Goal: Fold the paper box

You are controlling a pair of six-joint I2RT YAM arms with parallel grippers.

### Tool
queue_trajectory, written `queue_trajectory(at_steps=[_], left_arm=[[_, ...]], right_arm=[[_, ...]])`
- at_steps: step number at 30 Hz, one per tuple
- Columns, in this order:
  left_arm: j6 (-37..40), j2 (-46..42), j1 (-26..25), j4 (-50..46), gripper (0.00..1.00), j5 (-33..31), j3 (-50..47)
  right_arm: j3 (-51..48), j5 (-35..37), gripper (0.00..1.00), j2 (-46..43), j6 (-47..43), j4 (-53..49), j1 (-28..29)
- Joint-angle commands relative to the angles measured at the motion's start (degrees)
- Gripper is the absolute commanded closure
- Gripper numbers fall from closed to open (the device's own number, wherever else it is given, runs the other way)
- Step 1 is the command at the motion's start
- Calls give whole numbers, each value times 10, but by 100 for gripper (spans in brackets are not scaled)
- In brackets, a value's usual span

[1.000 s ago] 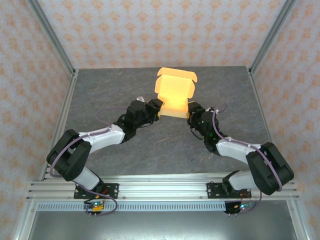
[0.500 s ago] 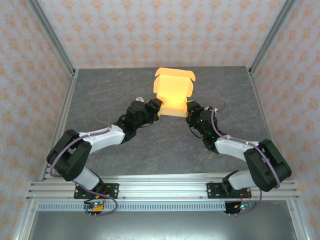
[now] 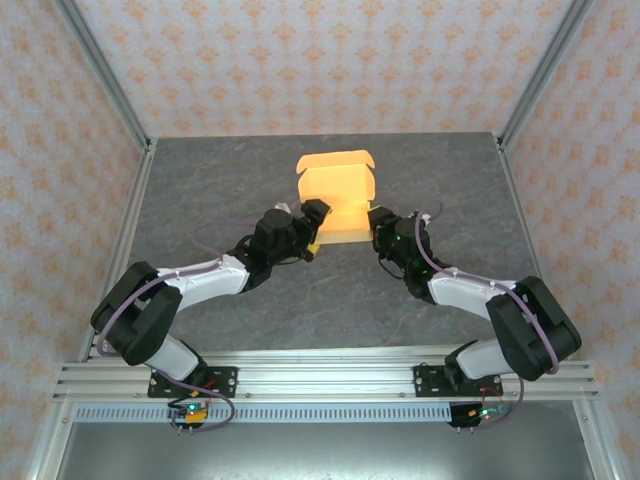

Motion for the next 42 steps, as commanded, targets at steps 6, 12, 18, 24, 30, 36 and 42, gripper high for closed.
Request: queue_trajectory(at_steps=[6, 12, 18, 24, 30, 36, 42], left_arm=[[168, -144, 34, -190, 0, -41, -56], [276, -225, 54, -298, 0, -111, -71], [351, -242, 60, -317, 0, -149, -72], [421, -203, 63, -317, 0, -123, -39], [494, -187, 64, -341, 0, -106, -2], [553, -187, 63, -355, 1, -81, 18], [600, -150, 62, -327, 10, -97, 11]], right_arm=[[25, -32, 63, -1, -174, -106, -11], [9, -58, 63, 59, -186, -70, -10], [-6, -65, 48, 110, -173, -24, -11], [-20, -51, 35, 70, -203, -61, -10], [-18, -69, 31, -19, -317, -160, -11], [8, -54, 34, -90, -505, -241, -11], [48, -116, 35, -57, -681, -243, -12]])
